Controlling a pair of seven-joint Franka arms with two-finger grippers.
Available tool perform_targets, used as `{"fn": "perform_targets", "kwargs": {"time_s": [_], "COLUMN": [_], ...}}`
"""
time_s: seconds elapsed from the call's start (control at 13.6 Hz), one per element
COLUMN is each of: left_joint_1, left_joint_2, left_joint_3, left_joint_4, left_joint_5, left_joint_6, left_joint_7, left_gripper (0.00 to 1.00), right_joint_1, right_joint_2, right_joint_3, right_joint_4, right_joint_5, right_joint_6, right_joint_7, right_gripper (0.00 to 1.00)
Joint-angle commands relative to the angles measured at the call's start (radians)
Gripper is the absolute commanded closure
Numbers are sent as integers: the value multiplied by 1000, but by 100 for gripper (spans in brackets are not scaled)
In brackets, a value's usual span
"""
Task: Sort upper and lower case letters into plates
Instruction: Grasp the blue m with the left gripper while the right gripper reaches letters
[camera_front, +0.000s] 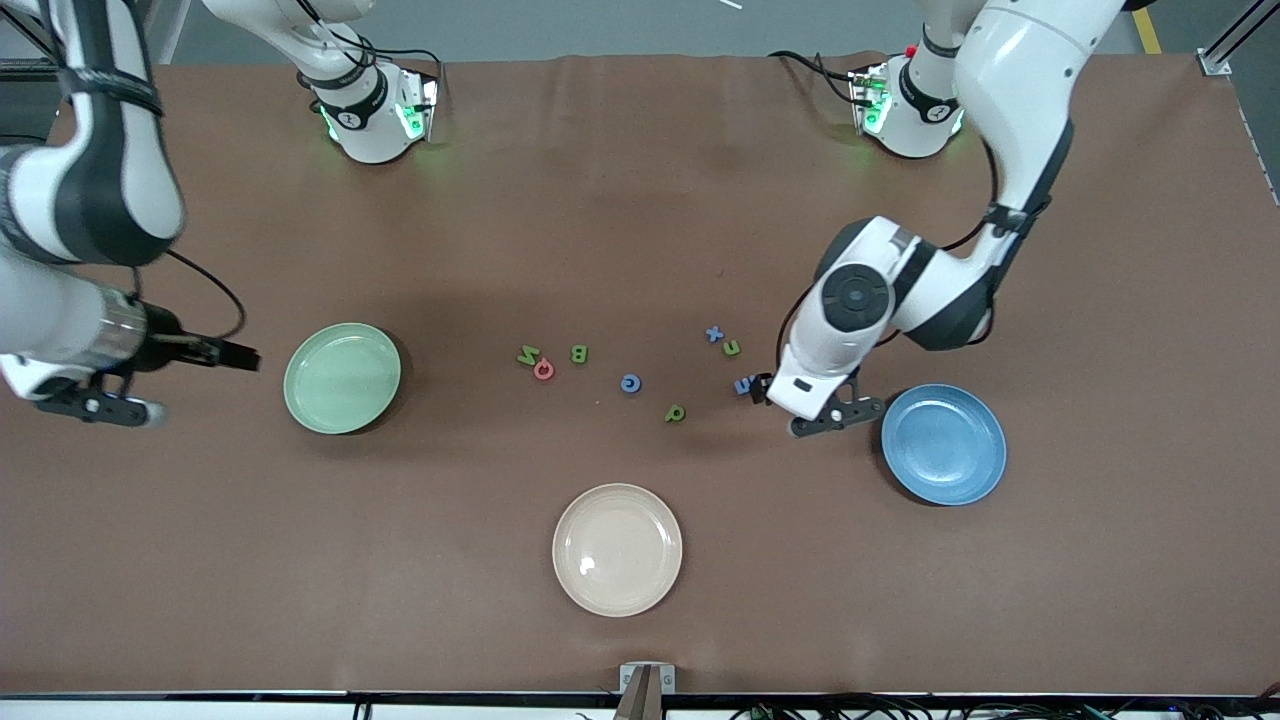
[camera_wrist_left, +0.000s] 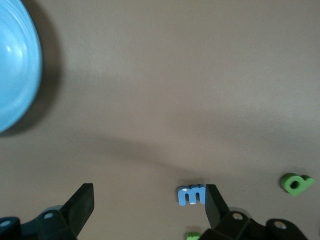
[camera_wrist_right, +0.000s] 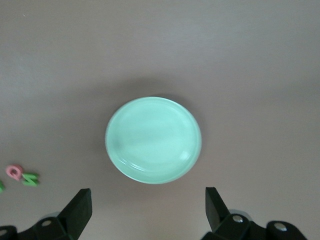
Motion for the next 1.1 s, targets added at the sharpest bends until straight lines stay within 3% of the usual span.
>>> {"fn": "perform_targets", "kwargs": {"time_s": [0.0, 0.37, 0.81, 1.03], "left_joint_1": [-22, -45, -45, -46], "left_joint_2": [50, 107, 128, 130], "left_joint_3": [0, -1, -1, -1], "left_joint_4": [4, -31, -66, -70], "left_joint_5": [44, 42, 44, 44], "left_joint_6": [62, 169, 192, 192], "left_joint_7": [-101, -154, -175, -197], "left_gripper": [8, 13, 22, 26], "right_joint_1": [43, 209, 404, 445], "right_joint_2": [4, 61, 181, 218], "right_joint_3": [-2, -2, -5, -7], "right_joint_4": [-127, -292, -293, -298], "right_joint_5": [68, 68, 68, 65], "right_joint_6": [165, 498, 633, 687], "right_joint_7": [89, 339, 585, 629], "right_gripper": [0, 0, 1, 2]}}
